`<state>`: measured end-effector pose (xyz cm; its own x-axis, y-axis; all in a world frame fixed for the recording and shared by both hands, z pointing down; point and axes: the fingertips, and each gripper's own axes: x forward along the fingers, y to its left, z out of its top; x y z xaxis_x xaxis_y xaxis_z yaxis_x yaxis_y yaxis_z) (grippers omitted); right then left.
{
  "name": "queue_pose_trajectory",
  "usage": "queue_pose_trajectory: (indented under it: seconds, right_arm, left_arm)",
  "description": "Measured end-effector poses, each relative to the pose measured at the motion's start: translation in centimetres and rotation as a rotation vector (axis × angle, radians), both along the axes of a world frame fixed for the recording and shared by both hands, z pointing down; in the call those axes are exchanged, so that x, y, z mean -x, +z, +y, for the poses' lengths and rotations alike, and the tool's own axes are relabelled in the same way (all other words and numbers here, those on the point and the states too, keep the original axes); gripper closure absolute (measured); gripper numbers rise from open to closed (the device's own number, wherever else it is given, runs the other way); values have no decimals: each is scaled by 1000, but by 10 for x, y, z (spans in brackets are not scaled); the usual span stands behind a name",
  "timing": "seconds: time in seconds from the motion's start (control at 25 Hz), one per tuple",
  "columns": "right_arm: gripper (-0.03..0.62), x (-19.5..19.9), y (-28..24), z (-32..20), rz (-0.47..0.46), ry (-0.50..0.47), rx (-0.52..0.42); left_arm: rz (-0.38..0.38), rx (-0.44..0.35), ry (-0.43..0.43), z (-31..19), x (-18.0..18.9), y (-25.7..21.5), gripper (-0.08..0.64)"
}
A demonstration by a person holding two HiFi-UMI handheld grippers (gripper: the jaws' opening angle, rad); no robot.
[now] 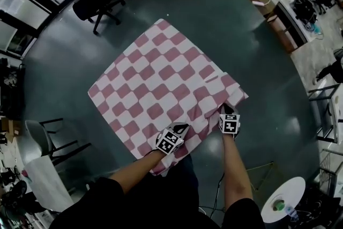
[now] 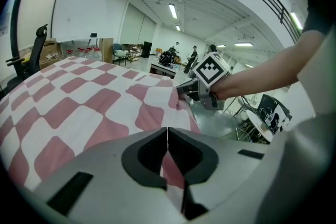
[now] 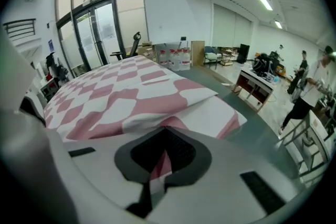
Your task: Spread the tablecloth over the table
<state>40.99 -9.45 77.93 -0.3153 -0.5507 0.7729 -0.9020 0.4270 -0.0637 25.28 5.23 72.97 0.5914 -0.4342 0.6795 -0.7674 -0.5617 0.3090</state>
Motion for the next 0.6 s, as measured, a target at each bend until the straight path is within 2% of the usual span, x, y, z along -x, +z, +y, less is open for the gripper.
queue_pose_trajectory:
  seconds: [0.08,0.16,0.48,0.6]
  right_arm:
    - [574,-18,2,3,-10,77,9]
    - [574,-27,3,4,-25,112,22]
    - [574,-26,-2,-21,-16,69,40]
    - [574,-35,-20,-30,-42,109,-22]
  left_arm:
    - [10,-5,1,-2,-2,-2,543]
    - [16,-2,5,-1,-5,-1,543]
    - [21,16,-6,2,-16,4,543]
    - [23,12,-19,-2,-13,3,543]
